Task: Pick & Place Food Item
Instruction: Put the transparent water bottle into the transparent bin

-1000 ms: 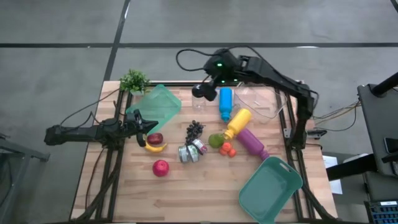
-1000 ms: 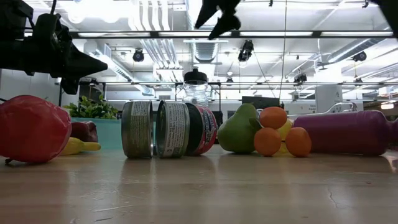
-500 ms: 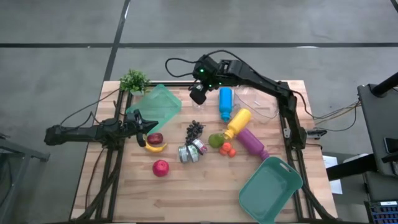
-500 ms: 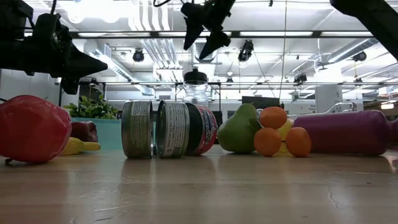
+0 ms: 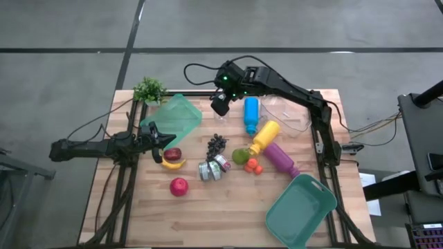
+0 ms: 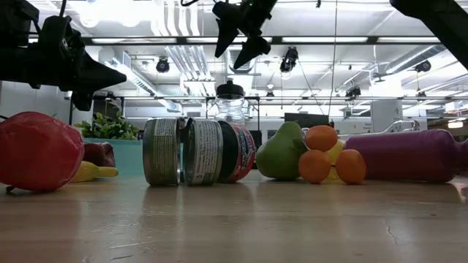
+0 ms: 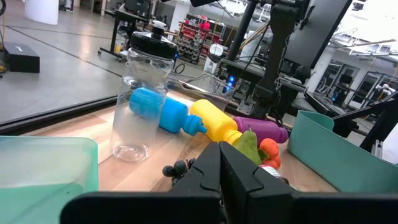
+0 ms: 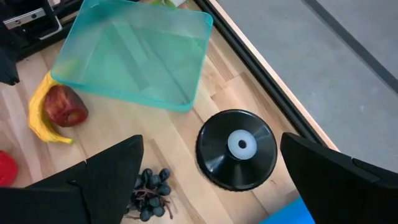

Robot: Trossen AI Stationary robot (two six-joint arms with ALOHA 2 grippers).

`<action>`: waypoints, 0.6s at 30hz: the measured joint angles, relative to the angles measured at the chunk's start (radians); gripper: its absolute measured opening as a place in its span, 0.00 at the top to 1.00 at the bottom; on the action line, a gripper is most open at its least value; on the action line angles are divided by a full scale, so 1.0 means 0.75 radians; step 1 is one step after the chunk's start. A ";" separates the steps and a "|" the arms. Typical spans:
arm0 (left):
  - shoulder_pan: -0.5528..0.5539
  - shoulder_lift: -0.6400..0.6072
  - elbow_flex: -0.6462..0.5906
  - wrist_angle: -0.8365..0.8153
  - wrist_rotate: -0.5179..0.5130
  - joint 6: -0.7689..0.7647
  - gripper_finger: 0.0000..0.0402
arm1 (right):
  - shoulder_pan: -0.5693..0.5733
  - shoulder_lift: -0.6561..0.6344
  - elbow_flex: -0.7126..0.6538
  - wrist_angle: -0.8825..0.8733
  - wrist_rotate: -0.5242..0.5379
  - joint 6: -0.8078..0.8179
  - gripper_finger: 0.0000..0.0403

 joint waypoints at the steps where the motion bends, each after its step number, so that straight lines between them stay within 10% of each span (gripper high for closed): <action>1: 0.000 0.000 0.000 0.000 0.000 0.000 1.00 | 0.000 -0.001 0.000 0.000 -0.002 0.009 0.03; 18: 0.000 0.000 0.000 0.000 0.000 0.000 1.00 | -0.018 -0.004 -0.144 0.104 0.079 0.020 0.02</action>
